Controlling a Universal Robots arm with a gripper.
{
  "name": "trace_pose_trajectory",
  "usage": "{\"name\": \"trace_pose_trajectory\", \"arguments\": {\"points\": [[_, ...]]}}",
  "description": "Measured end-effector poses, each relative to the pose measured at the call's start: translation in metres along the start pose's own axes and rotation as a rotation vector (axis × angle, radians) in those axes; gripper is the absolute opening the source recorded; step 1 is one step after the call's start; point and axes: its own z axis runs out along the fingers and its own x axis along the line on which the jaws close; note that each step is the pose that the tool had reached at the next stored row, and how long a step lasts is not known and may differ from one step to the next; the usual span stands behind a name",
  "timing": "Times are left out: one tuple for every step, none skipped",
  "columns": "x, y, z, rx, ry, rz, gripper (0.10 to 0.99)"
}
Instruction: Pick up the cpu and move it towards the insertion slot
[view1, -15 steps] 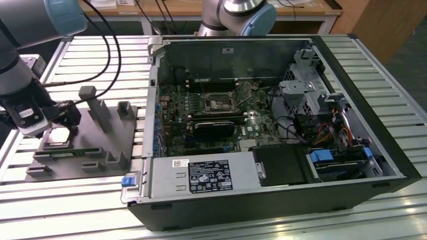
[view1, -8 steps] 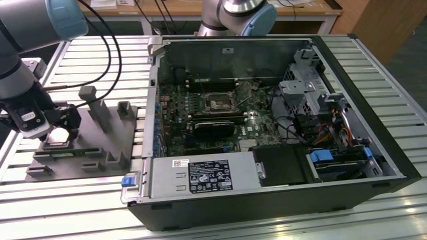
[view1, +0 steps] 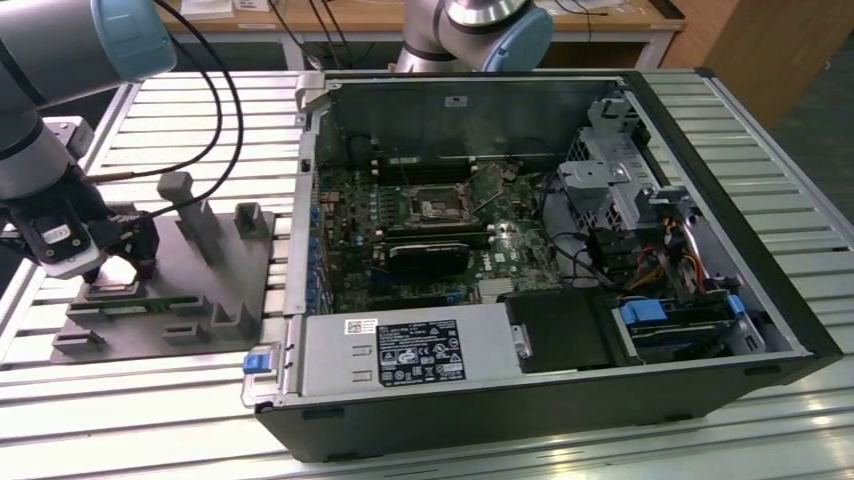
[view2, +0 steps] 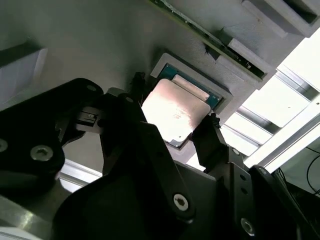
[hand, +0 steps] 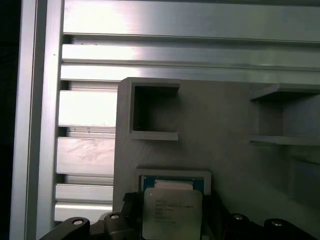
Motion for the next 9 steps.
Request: {"name": "trace_pose_trajectory", "arguments": {"points": [[0.0,0.0,0.0,0.0,0.0,0.0,0.655],[0.0,0.0,0.0,0.0,0.0001,0.0,0.639],[0.0,0.0,0.0,0.0,0.0,0.0,0.639],[0.0,0.0,0.0,0.0,0.0,0.0,0.569],[0.0,0.0,-0.0001,0.0,0.0,0.0,0.569],[0.0,0.0,-0.0004,0.0,-0.0001,0.0,0.557],[0.0,0.0,-0.0012,0.0,0.0,0.0,0.557],[0.0001,0.0001,-0.0025,0.0,0.0,0.0,0.545],[0.0001,0.0002,-0.0046,0.0,0.0001,0.0,0.545]]}}
